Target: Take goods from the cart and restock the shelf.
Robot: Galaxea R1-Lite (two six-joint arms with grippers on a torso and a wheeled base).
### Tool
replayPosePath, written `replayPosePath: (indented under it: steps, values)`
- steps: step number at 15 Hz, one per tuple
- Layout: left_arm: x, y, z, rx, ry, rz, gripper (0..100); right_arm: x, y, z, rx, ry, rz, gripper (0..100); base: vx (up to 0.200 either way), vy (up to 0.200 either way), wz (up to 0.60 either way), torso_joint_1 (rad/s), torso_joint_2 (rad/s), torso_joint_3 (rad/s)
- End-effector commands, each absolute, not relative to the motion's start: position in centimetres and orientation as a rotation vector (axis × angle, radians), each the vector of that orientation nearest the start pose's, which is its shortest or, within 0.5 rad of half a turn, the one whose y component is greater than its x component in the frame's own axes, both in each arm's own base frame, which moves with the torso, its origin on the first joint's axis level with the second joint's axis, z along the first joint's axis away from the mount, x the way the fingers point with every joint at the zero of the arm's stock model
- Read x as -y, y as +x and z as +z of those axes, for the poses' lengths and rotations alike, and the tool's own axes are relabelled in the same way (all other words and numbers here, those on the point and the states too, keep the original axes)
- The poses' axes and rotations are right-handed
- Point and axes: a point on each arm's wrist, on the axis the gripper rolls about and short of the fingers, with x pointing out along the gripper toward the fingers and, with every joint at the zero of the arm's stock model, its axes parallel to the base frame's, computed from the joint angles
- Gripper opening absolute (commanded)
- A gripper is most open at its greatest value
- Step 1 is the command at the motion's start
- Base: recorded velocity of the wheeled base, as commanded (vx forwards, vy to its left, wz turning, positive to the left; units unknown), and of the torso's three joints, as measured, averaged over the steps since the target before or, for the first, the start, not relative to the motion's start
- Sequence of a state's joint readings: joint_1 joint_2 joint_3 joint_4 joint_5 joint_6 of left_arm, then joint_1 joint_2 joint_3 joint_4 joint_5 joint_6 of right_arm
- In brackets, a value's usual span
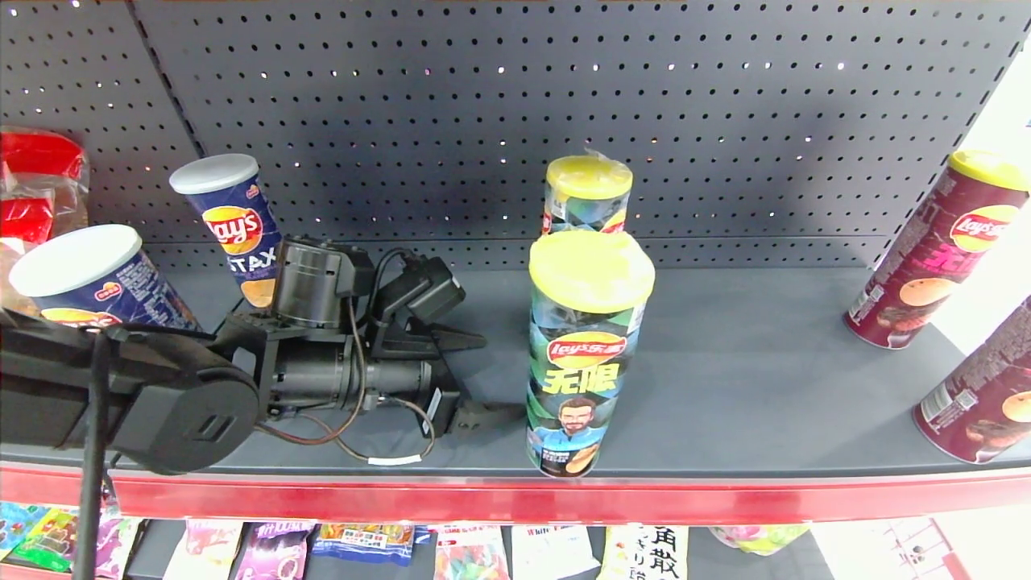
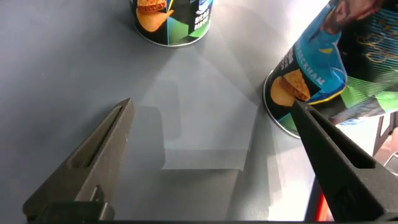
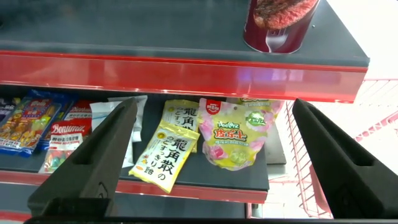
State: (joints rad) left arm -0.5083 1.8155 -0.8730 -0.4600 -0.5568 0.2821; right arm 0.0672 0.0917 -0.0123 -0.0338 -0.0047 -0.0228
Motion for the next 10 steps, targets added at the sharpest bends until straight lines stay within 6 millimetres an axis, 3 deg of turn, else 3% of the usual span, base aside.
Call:
replayPosePath:
  steps: [1, 10]
  values:
    - [16.99, 27.99, 14.75, -0.354, 0.238, -1.108, 100, 0.12, -1.60, 8.44, -0.045, -0.025, 0.063, 100, 0.000, 0.000, 0.00, 0.000, 0.00, 0.000]
    - [17.60, 28.24, 14.43, -0.360, 0.239, -1.120, 100, 0.12, -1.60, 8.44, -0.045, -0.023, 0.062, 100, 0.000, 0.000, 0.00, 0.000, 0.00, 0.000]
